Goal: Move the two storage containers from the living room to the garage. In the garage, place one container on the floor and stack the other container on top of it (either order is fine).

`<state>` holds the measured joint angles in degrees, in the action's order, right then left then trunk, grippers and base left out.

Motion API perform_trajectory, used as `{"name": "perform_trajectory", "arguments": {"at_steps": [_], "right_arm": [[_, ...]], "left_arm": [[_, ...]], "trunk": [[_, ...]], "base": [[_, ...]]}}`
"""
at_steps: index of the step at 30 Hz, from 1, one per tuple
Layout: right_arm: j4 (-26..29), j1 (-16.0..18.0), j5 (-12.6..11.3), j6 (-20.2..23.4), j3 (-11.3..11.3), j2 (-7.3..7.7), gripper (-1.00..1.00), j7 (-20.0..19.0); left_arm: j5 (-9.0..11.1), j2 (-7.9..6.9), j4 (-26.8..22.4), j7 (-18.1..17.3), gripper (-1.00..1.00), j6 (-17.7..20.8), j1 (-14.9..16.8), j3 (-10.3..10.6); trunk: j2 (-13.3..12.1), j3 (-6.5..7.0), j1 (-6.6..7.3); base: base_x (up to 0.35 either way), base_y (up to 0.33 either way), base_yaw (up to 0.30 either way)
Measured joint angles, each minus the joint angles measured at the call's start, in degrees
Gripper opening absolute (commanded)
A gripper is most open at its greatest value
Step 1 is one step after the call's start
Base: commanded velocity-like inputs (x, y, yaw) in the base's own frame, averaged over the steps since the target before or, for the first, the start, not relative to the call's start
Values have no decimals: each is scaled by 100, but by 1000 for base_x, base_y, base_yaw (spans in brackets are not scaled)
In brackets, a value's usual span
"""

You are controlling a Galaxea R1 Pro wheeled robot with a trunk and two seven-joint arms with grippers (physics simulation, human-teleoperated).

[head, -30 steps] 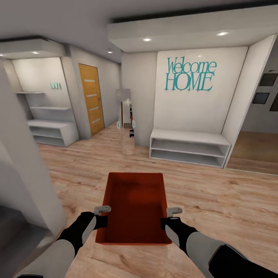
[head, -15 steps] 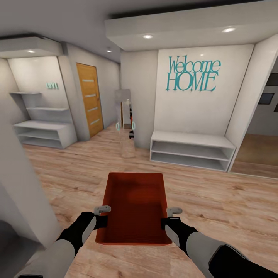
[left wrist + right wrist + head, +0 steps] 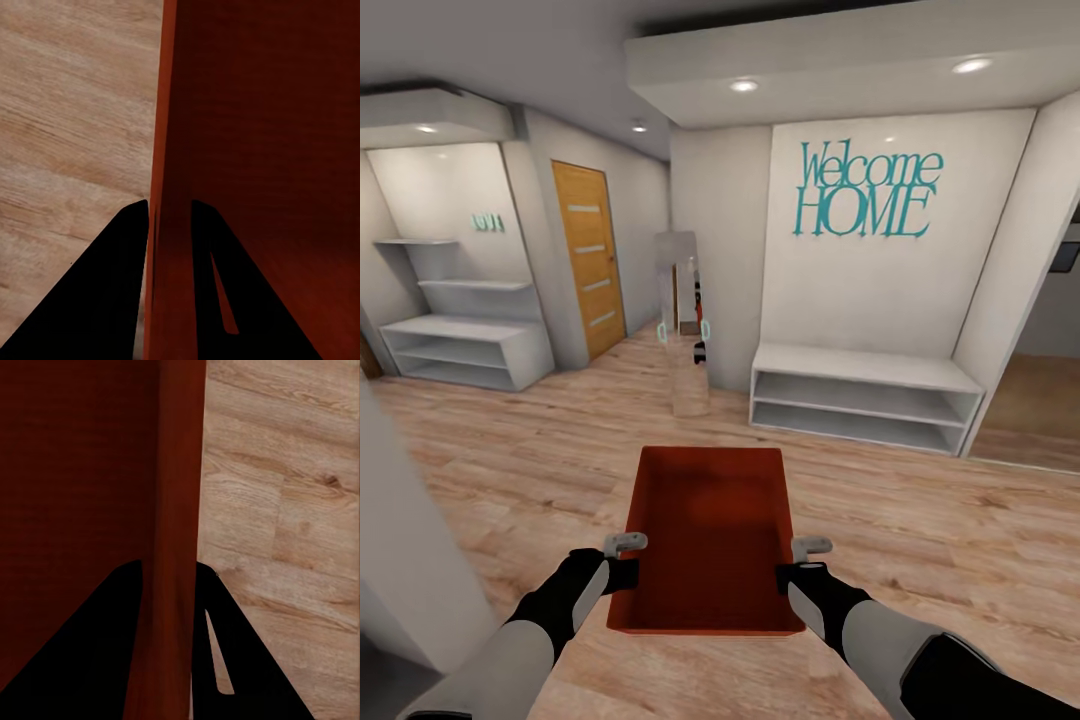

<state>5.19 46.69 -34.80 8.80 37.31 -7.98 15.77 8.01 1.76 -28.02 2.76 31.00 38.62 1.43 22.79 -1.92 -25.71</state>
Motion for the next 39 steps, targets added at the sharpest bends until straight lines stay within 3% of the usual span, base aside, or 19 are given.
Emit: {"name": "perform_trajectory", "arguments": {"at_steps": [8,25,39], "right_arm": [[-2,0,-3,-1,4,0,-100,-3],[-3,1,-2,-2,4,1,-100,-9],[-2,0,3,0,1,2,-100,-8]], "left_arm": [[-1,0,-2,-1,-100,1,-2,-1],[-1,0,-3,-1,-100,1,-3,-1],[-1,2,0,1,-100,0,-2,-3]], "trunk": [[0,0,0],[0,0,0],[0,0,0]], "base": [[323,0,52],[323,0,249],[322,0,20]]}}
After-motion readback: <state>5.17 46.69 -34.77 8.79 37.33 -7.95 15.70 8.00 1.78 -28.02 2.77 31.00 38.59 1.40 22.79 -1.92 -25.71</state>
